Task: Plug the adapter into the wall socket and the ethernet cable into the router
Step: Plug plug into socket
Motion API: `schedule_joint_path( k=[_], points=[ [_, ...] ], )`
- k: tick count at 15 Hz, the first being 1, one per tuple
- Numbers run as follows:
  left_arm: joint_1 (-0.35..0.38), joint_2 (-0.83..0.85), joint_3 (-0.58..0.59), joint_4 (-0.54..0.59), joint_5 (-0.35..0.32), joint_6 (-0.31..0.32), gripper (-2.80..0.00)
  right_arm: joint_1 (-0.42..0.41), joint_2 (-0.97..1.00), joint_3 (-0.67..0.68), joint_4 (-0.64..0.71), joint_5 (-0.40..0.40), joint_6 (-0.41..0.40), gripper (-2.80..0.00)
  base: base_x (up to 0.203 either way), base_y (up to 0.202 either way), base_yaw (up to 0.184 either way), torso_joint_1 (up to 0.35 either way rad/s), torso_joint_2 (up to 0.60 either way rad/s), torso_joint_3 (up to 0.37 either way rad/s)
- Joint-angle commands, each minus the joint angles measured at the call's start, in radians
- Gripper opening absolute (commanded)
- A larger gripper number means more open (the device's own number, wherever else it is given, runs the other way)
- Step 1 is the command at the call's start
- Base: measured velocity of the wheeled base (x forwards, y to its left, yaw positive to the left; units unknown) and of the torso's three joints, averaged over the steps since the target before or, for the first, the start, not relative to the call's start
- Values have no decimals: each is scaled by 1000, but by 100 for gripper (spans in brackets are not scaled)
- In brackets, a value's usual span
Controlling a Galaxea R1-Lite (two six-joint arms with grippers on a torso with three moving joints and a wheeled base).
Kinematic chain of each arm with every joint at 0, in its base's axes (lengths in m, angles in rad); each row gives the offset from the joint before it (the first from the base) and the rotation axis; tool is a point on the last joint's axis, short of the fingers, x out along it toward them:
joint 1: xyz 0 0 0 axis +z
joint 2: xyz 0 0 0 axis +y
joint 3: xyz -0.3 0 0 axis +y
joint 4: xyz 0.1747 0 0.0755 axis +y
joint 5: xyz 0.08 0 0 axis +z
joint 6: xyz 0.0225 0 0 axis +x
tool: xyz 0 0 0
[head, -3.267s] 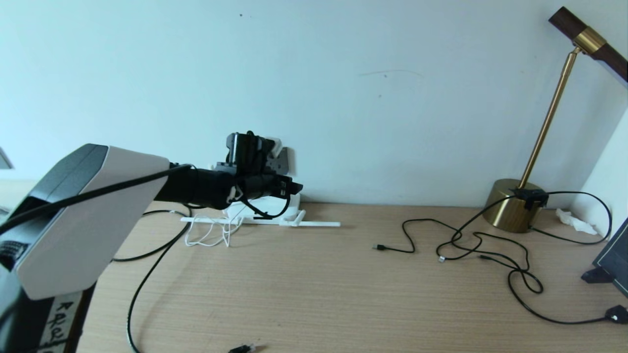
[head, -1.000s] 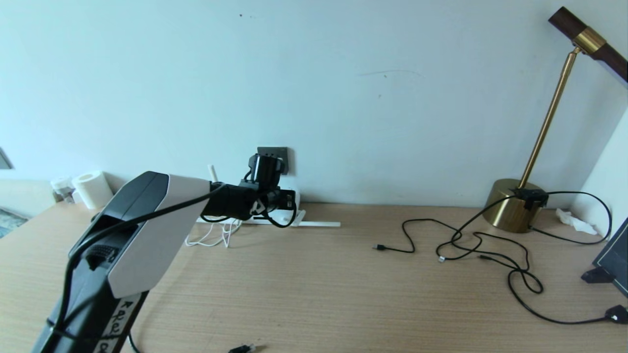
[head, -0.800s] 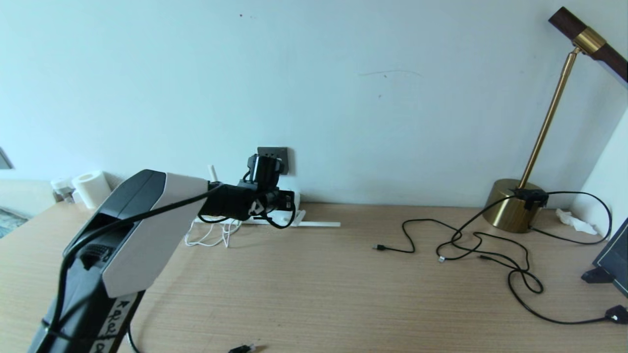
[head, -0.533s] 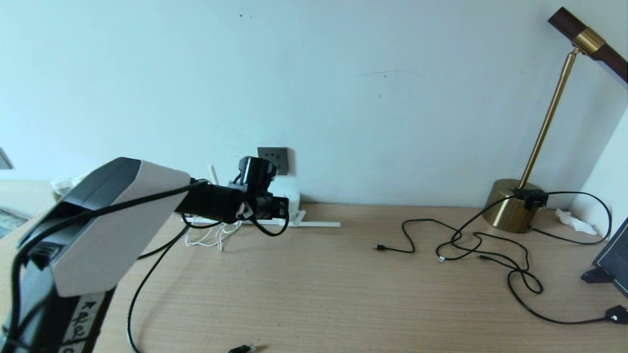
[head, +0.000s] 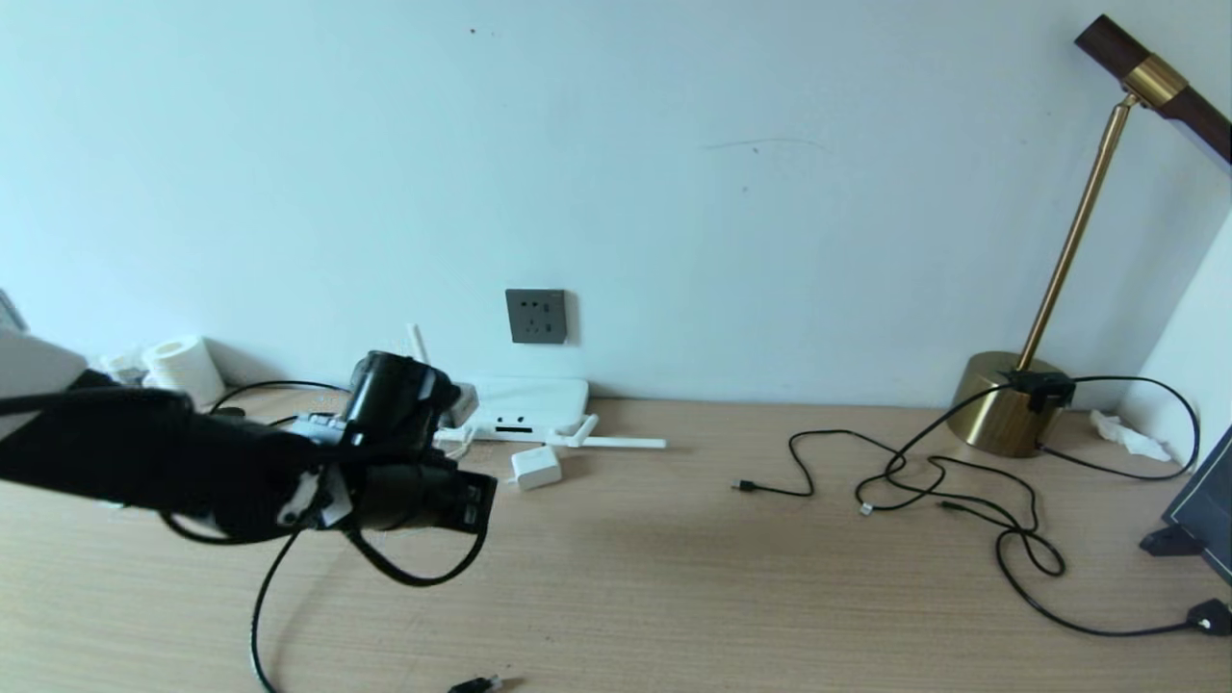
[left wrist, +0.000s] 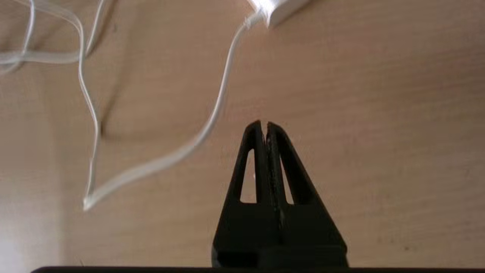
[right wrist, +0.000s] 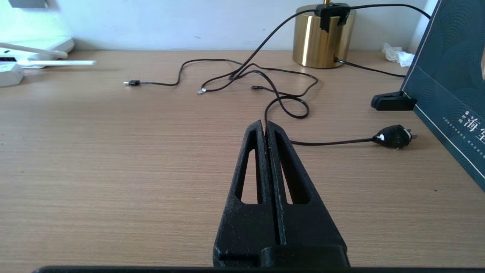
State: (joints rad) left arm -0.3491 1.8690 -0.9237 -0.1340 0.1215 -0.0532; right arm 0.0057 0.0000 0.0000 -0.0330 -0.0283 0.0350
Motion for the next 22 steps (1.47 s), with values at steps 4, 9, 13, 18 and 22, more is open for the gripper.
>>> schedule_joint_path(
  k=[4, 9, 13, 18, 22],
  points=[
    [-13, -83, 245, -265, -9, 3, -280, 0, 0, 9, -1, -1, 0, -280, 0, 0, 0, 0, 0, 0],
    [-35, -145, 242, -320, -49, 30, -280, 0, 0, 9, -1, -1, 0, -280, 0, 0, 0, 0, 0, 0],
    [-42, -70, 5, -152, -93, 158, -280, 0, 0, 9, -1, 0, 0, -280, 0, 0, 0, 0, 0, 0],
    [-60, 226, -307, -44, -19, 188, -280, -1, 0, 9, -1, 0, 0, -280, 0, 0, 0, 0, 0, 0],
    [-56, 321, -411, -12, 50, 185, -280, 0, 0, 9, -1, 0, 0, -280, 0, 0, 0, 0, 0, 0]
  ],
)
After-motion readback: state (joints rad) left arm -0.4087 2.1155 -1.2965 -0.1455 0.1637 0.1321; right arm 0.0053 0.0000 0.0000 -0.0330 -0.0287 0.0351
